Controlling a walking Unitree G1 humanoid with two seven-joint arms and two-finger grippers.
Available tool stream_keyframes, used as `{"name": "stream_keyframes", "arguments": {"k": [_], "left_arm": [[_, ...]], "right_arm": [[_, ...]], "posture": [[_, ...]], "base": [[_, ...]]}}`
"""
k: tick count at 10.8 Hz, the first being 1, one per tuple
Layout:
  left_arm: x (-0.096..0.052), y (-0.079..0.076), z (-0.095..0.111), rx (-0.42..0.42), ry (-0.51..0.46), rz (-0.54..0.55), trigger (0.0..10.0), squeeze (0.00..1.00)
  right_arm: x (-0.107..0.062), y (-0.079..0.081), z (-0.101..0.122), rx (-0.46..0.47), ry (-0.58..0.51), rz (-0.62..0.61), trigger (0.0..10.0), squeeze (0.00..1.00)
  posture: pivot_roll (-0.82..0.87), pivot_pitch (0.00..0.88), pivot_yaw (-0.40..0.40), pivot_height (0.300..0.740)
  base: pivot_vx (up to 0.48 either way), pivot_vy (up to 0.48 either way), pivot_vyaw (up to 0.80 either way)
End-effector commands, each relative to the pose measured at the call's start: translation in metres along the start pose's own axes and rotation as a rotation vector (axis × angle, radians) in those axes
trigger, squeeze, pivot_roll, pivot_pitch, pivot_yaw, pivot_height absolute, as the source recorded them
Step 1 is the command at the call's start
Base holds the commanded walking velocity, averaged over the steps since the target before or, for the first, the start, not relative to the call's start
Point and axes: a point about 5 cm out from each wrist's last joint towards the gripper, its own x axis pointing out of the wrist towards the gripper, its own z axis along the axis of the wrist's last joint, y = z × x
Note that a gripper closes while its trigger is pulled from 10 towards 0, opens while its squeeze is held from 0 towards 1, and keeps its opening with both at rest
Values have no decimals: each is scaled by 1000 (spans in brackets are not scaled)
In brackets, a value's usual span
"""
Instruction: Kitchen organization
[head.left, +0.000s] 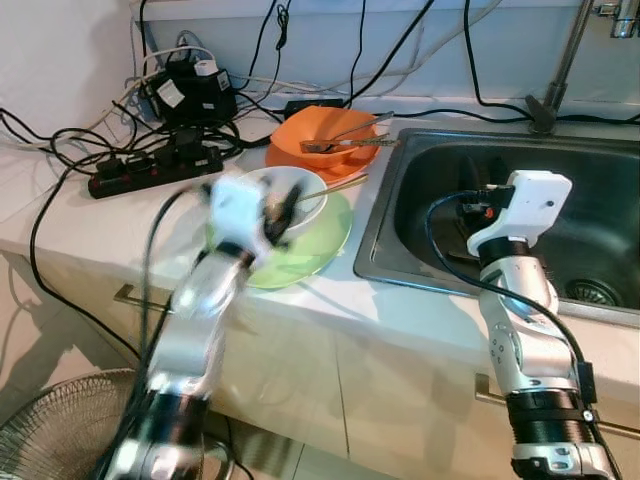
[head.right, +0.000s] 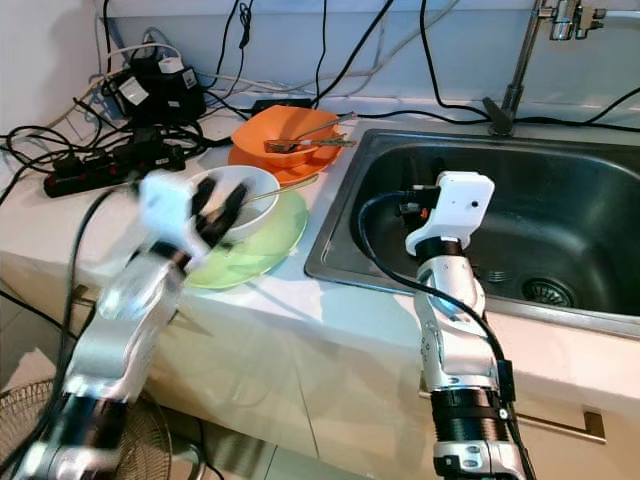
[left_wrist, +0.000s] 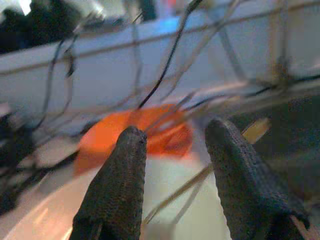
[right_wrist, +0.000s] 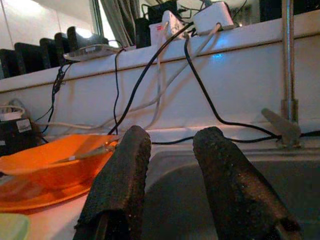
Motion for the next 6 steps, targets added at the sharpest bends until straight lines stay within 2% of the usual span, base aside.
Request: {"name": "stream_keyframes", "arguments": {"k": [1,2,4,6], "left_arm": [[6,-7,5,0,-22,-41,10000,0],[12,-16,2,-26,-17,-73,10000,0],[17,-24,-5,-52,-1,-90,10000,0],[28,-36,-6,18,20,-138,10000,0]], "right_arm": [[4,3,4,7,-21,4,10000,0],[3,2,4,6,-20,0,10000,0],[3,0,3,3,-19,-7,10000,0],[4,-3,3,0,-18,-14,10000,0]], "posture": [[57,0,132,740],[47,0,138,740],[46,0,138,740],[46,0,136,740]], "base": [[0,0,0],[0,0,0],[0,0,0],[0,0,0]]}}
